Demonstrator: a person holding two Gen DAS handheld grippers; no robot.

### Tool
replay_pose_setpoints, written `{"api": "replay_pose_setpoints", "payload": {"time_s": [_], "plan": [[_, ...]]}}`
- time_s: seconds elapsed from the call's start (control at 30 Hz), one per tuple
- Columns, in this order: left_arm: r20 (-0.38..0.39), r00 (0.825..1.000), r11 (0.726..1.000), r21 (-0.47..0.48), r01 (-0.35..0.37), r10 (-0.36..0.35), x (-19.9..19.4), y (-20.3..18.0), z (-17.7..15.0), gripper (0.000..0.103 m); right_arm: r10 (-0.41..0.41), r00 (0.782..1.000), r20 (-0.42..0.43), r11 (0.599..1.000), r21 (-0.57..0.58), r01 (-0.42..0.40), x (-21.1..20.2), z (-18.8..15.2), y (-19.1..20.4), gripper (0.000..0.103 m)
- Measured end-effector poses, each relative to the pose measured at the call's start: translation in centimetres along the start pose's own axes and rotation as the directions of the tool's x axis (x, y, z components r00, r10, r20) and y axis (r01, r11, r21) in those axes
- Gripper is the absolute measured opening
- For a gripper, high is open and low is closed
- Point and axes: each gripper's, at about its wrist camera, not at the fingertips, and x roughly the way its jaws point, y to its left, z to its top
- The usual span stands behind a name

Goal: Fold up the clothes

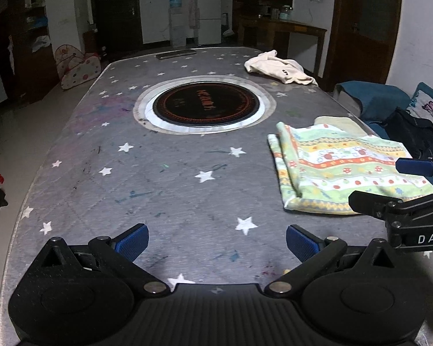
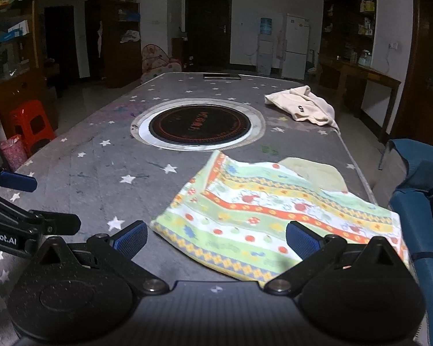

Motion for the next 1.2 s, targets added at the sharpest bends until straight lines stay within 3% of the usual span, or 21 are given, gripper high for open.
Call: {"api": "replay_pose_setpoints", "payload": {"time_s": [0.9, 1.2], "plan": [[-0.026, 0.996, 0.992, -0.091, -0.086, 0.084, 2.7, 4.5, 0.1, 0.103, 0.091, 0.996, -0.005, 0.994, -0.06, -0.091, 4.3, 1.6, 4.7, 0.103], [-0.017, 0.997, 0.993, -0.091, -0.08, 0.078, 2.9, 4.3, 0.5, 0.103, 0.079, 0.997, 0.0, 0.996, -0.033, -0.079, 4.6, 2.0, 4.1, 0.103]]}}
